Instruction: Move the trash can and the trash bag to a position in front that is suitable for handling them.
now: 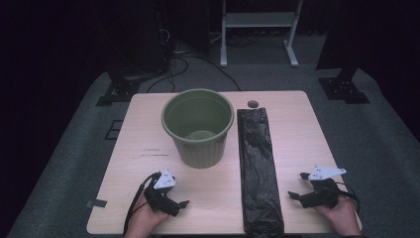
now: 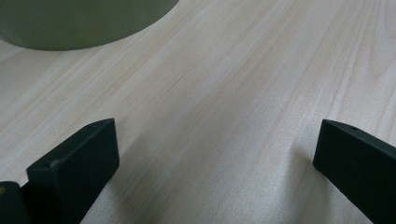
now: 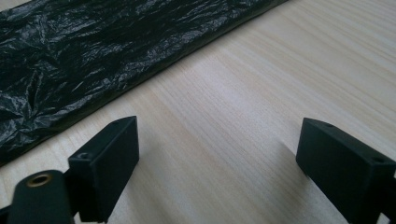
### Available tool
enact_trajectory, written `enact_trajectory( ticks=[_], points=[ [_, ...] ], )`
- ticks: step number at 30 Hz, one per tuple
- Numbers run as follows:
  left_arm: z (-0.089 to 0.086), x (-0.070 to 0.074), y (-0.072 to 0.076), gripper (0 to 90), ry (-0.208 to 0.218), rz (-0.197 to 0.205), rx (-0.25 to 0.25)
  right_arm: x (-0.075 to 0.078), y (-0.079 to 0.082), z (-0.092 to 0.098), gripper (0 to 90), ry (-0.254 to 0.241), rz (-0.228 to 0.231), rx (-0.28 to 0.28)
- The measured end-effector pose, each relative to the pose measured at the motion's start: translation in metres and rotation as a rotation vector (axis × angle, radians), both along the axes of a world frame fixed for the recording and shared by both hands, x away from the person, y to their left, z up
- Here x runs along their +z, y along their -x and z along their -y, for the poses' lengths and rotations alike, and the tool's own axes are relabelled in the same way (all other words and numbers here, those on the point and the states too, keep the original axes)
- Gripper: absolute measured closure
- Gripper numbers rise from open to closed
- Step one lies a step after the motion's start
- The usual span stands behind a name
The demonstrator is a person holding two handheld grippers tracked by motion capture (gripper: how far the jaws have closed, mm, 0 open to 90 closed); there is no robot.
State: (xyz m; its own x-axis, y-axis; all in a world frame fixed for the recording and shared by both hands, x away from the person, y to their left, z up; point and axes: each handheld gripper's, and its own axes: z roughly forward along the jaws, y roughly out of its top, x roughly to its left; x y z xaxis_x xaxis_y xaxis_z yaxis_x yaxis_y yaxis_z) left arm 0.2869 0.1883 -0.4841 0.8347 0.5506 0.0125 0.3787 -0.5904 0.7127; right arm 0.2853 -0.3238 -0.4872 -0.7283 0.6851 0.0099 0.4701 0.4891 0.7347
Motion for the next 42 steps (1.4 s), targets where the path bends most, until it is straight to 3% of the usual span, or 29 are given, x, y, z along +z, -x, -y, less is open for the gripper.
enact_trajectory(
  ticks=[11, 22, 30, 37, 42],
  points=[
    [0.0, 0.0, 0.001, 0.0, -0.001, 0.001, 0.002, 0.006, 0.001, -0.01, 14.6, -0.021, 0.003, -0.002],
    [0.0, 0.0, 0.001, 0.0, -0.002, 0.0, 0.005, 0.014, 0.001, -0.032, 31.7, -0.064, -0.01, 0.051],
    [0.0, 0.0, 0.001, 0.0, -0.002, 0.0, 0.005, 0.012, -0.005, -0.036, 41.6, -0.103, -0.044, 0.062],
    [0.0, 0.0, 0.001, 0.0, -0.001, 0.001, 0.005, 0.008, -0.01, -0.051, 45.9, -0.051, -0.053, 0.09],
    [0.0, 0.0, 0.001, 0.0, -0.002, 0.001, 0.005, 0.008, -0.01, -0.051, 63.5, -0.036, -0.041, 0.1]
  ],
)
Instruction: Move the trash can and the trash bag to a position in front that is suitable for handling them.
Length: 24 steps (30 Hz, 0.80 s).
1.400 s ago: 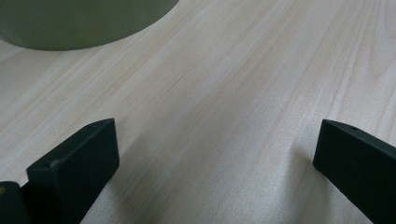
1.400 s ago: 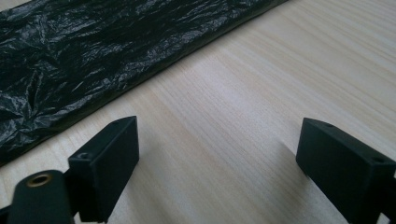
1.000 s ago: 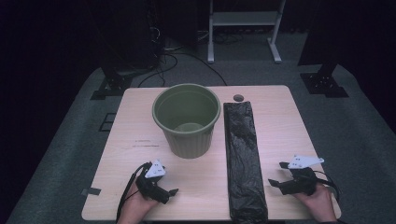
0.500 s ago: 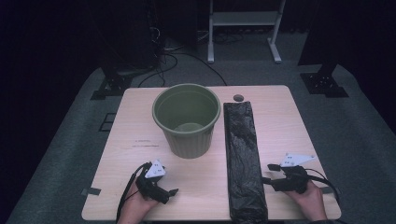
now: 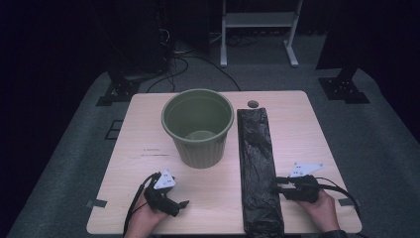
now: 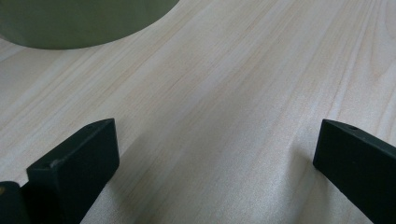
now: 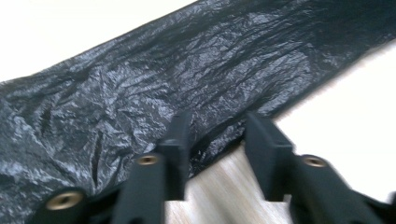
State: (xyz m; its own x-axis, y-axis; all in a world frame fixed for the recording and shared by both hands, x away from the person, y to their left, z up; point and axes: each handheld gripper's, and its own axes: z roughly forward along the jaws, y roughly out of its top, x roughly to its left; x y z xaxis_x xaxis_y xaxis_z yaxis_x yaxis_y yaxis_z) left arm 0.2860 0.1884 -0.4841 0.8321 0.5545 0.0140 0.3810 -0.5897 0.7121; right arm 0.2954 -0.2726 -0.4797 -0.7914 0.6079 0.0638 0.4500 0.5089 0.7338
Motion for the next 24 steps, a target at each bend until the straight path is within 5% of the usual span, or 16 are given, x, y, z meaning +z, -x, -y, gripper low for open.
enact_trajectory(
  ticks=[9, 24],
  points=[
    [0.0, 0.0, 0.0, 0.0, 0.0, 0.0, 0.0, 0.002, 0.0, 0.004, 88.7, 0.019, -0.013, -0.025],
    [0.0, 0.0, 0.0, 0.0, 0.0, 0.0, 0.003, 0.005, -0.002, 0.014, 90.0, 0.024, -0.024, -0.08]
  ],
)
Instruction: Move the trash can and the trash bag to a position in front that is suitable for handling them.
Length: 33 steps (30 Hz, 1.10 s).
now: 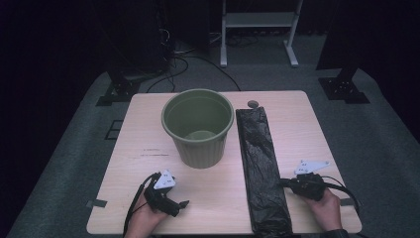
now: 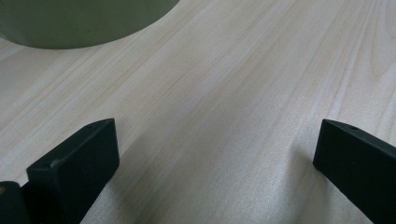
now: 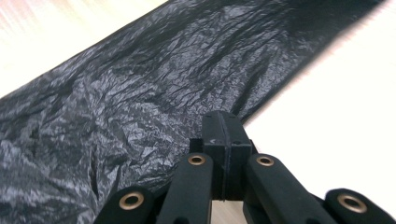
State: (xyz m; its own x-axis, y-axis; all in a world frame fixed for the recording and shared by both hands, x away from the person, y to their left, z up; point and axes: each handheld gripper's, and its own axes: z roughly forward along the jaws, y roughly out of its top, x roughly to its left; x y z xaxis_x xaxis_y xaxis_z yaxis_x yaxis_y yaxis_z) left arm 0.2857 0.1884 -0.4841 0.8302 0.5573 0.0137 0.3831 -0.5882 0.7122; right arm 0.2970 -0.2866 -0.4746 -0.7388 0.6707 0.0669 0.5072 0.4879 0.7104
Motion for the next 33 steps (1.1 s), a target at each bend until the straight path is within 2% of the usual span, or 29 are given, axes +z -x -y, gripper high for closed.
enact_trajectory(
  ticks=[3, 9, 13, 16, 17, 18, 21, 24, 26, 30, 33],
  points=[
    [0.0, 0.0, 0.0, 0.0, 0.0, 0.0, 0.0, 0.002, 0.0, 0.007, 90.0, -0.017, 0.004, -0.027],
    [0.0, 0.0, 0.0, 0.0, 0.0, 0.0, 0.001, 0.004, 0.0, 0.016, 90.0, 0.002, 0.018, -0.064],
    [0.0, 0.0, 0.0, 0.0, 0.0, 0.0, 0.001, 0.006, -0.001, 0.024, 90.0, -0.005, 0.021, -0.087],
    [0.0, 0.0, 0.0, 0.0, 0.0, 0.0, 0.001, 0.006, -0.001, 0.03, 88.6, -0.035, 0.009, -0.089],
    [0.0, 0.0, 0.0, 0.0, 0.0, 0.0, 0.001, 0.005, -0.001, 0.03, 78.5, -0.037, 0.017, -0.091],
    [0.0, 0.0, 0.0, 0.0, 0.0, 0.0, 0.001, 0.005, -0.001, 0.028, 72.0, -0.042, 0.014, -0.091],
    [0.0, 0.0, 0.0, 0.0, 0.0, 0.0, 0.001, 0.002, -0.003, 0.019, 59.6, -0.044, 0.014, -0.068],
    [0.0, 0.0, 0.0, 0.0, 0.0, 0.0, 0.001, -0.003, -0.006, 0.009, 52.0, -0.033, -0.012, -0.042],
    [0.0, 0.0, 0.0, 0.0, 0.0, 0.0, 0.001, -0.004, -0.005, 0.005, 55.0, -0.023, 0.004, -0.033],
    [0.0, 0.0, 0.0, 0.0, 0.0, 0.0, 0.002, -0.004, -0.001, 0.005, 77.7, 0.017, 0.047, -0.037],
    [0.0, 0.0, 0.0, 0.0, 0.0, 0.0, 0.002, -0.004, -0.002, 0.005, 89.7, 0.013, 0.038, -0.032]
  ],
)
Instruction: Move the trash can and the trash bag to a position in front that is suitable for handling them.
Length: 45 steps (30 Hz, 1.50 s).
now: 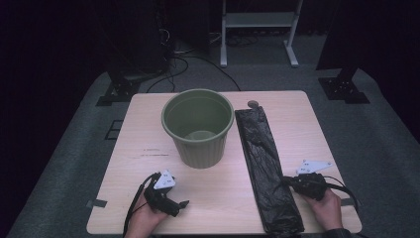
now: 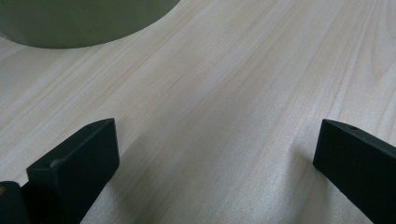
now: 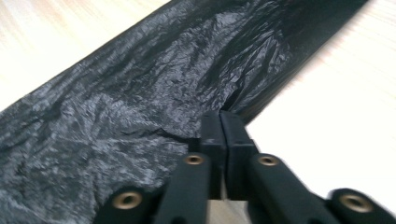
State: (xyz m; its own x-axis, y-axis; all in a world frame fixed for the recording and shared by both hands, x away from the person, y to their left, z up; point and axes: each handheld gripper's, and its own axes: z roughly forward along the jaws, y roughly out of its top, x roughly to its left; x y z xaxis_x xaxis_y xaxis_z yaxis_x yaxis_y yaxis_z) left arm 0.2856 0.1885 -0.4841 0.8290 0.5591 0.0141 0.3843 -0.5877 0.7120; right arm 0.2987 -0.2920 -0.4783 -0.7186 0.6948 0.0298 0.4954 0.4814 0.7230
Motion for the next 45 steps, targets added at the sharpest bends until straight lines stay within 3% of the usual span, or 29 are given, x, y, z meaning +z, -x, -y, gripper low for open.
enact_trajectory(
  ticks=[5, 9, 14, 25, 30, 41, 45],
  points=[
    [0.0, 0.0, 0.0, 0.0, 0.0, 0.0, 0.001, 0.002, 0.0, 0.006, 90.0, 0.021, -0.006, -0.033],
    [0.0, 0.0, 0.0, 0.0, 0.0, 0.0, 0.001, 0.004, 0.002, 0.018, 90.0, -0.003, -0.008, -0.063],
    [0.0, 0.0, 0.0, 0.0, 0.0, 0.0, 0.002, 0.009, 0.013, 0.036, 90.0, 0.007, 0.002, -0.087],
    [0.0, 0.0, 0.0, 0.0, 0.0, 0.0, 0.002, 0.005, 0.032, 0.061, 89.6, 0.008, -0.014, -0.12],
    [0.0, 0.0, 0.0, 0.0, 0.0, 0.0, 0.002, 0.01, 0.03, 0.061, 62.5, -0.004, 0.025, -0.14],
    [0.0, 0.0, 0.0, 0.0, 0.0, 0.0, 0.002, 0.02, 0.017, 0.041, 25.9, 0.002, 0.041, -0.105],
    [0.0, 0.0, 0.0, 0.0, 0.0, 0.0, 0.002, 0.022, 0.011, 0.036, 12.2, -0.017, 0.037, -0.11]
  ],
)
